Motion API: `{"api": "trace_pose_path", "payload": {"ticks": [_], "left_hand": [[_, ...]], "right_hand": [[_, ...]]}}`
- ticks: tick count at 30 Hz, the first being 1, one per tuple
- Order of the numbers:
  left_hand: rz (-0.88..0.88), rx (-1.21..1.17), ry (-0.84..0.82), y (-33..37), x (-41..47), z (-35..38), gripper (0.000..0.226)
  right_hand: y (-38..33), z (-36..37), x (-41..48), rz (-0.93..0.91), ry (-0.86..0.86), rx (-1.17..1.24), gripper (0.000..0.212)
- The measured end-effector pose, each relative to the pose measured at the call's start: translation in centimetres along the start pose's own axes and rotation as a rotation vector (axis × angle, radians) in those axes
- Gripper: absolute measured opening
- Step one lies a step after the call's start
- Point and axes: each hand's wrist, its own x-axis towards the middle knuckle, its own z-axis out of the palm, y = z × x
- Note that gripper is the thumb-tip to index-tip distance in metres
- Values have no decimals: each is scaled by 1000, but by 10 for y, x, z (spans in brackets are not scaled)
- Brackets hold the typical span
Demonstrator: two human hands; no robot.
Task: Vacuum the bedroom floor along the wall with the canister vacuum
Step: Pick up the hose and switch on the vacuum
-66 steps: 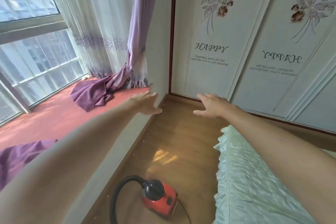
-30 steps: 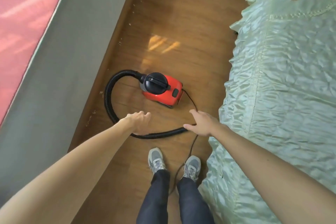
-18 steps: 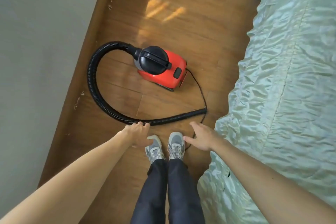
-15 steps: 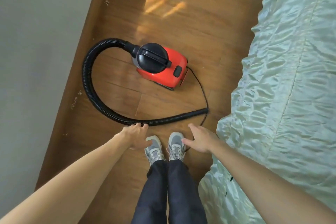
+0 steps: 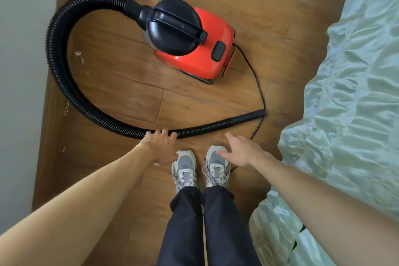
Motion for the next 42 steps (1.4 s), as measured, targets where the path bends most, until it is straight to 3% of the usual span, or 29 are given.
{"api": "trace_pose_path", "payload": {"ticks": [6, 10, 20, 28, 37, 42], "left_hand": [[19, 62, 24, -7, 47, 27, 62], [30, 75, 76, -11, 79, 39, 59], [-9, 97, 149, -13, 131, 84, 42], [-16, 55, 212, -19, 138, 93, 48], [-49, 12, 159, -2, 68, 76, 63], [-91, -10, 140, 15, 10, 48, 80]], "right_hand": [[8, 35, 55, 27, -15, 93, 74], [15, 52, 92, 120, 37, 348, 78], [-4, 70, 164, 614, 406, 1204, 46], [-10, 68, 178, 729, 434, 1603, 24], [-25, 48, 97, 714, 541, 1695, 23], [-55, -5, 8, 467, 722, 1450, 23]]}}
